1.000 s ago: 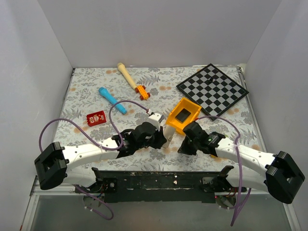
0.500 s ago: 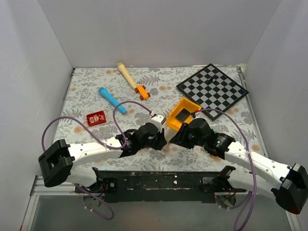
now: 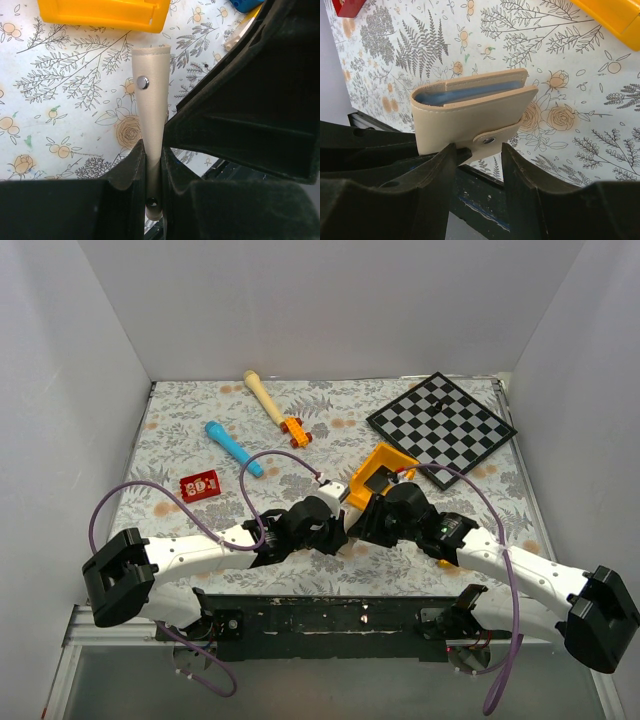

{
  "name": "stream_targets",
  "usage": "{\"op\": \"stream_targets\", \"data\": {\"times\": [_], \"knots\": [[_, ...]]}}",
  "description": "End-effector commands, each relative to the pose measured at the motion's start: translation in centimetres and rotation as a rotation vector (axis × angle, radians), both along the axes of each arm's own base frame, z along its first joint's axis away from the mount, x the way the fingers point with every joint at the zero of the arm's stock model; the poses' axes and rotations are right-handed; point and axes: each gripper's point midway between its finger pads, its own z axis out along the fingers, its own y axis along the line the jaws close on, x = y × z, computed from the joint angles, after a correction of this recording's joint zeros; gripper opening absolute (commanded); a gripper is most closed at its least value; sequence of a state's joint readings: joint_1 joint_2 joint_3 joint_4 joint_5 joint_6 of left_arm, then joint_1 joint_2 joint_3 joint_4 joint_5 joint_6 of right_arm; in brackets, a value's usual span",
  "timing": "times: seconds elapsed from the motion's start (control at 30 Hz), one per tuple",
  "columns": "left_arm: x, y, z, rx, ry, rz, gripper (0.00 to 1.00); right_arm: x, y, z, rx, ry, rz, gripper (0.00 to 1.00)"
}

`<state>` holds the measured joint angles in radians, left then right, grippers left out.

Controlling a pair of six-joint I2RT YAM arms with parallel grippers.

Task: Put the credit cards into the card holder
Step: Open the card holder at the center of the board.

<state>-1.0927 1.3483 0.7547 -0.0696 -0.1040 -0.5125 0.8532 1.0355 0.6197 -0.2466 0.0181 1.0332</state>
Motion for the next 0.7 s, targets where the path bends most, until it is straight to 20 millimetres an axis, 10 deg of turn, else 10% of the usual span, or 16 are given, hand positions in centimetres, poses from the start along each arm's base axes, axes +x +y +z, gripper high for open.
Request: {"op": "stream_targets", "data": {"times": [0.0, 0.67], "knots": [[-0.6, -2.0, 3.4, -0.104, -0.054, -0.083, 0.00, 0.6, 1.1, 1.9, 0.047, -0.037, 0.014, 0.50], [-1.3, -2.0, 5.9, -0.200, -0.117, -0.119, 0.00, 0.3, -2.7, -3.1, -0.157, 0.077, -0.137, 0.43]]}}
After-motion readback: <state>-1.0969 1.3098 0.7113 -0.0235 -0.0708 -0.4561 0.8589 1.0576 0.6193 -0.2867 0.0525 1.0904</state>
